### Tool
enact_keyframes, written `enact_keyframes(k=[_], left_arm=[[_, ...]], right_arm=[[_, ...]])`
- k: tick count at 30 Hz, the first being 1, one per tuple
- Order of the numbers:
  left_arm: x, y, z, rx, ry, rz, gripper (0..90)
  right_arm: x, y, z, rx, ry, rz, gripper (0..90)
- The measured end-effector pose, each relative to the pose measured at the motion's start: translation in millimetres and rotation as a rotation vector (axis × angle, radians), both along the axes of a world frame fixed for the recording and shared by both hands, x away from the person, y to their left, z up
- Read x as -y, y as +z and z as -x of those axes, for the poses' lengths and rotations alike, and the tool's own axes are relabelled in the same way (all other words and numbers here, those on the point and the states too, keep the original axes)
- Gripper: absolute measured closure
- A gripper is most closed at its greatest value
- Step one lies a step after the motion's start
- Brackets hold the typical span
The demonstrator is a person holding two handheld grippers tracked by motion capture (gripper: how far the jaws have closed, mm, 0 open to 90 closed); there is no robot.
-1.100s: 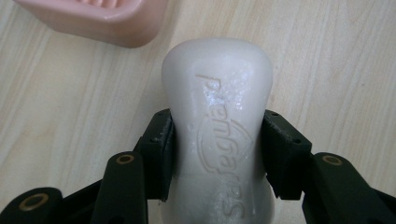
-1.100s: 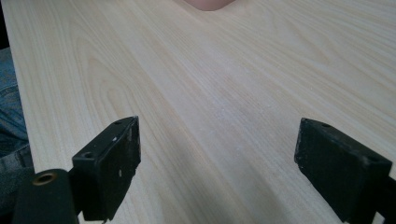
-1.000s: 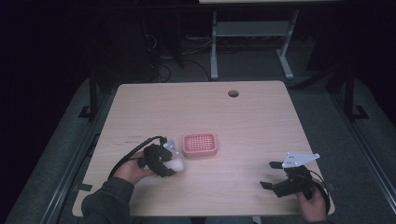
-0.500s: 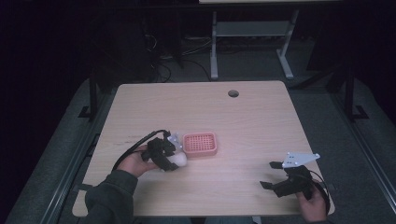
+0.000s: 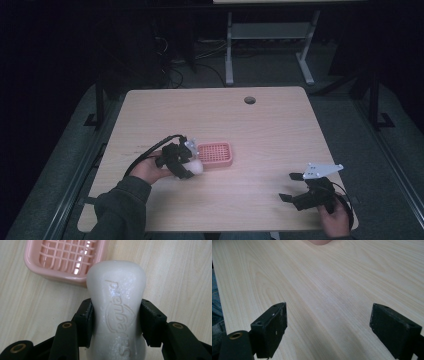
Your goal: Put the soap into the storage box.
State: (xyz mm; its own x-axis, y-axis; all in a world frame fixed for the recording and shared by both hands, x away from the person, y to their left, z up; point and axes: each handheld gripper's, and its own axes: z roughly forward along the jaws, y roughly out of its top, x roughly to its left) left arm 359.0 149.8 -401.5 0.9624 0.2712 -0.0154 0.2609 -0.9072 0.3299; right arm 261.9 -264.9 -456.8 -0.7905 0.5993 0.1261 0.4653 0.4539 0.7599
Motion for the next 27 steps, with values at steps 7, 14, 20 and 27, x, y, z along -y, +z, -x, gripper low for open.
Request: enact_keyframes(k=[7,14,20,27], left_arm=[[5.1,1.8,-4.5,0.004,0.000,-0.002,49.7],[8.7,3.0,-10.1,0.000,-0.007,0.002,49.6],[10.9,1.8,-12.7,-0.004,-0.004,0.003,49.6],[18.5,2.7,-19.4,-0.008,-0.017,-0.001,49.6]], right_arm=[[0.0,0.0,0.0,-0.001,0.001,-0.005,14.2],[0.5,0.2,0.0,-0.001,0.008,-0.007,14.2],[1.6,0.9,0.3,0.000,0.006,-0.012,14.2],[3.1,0.6,1.5,0.001,0.005,-0.013,14.2]])
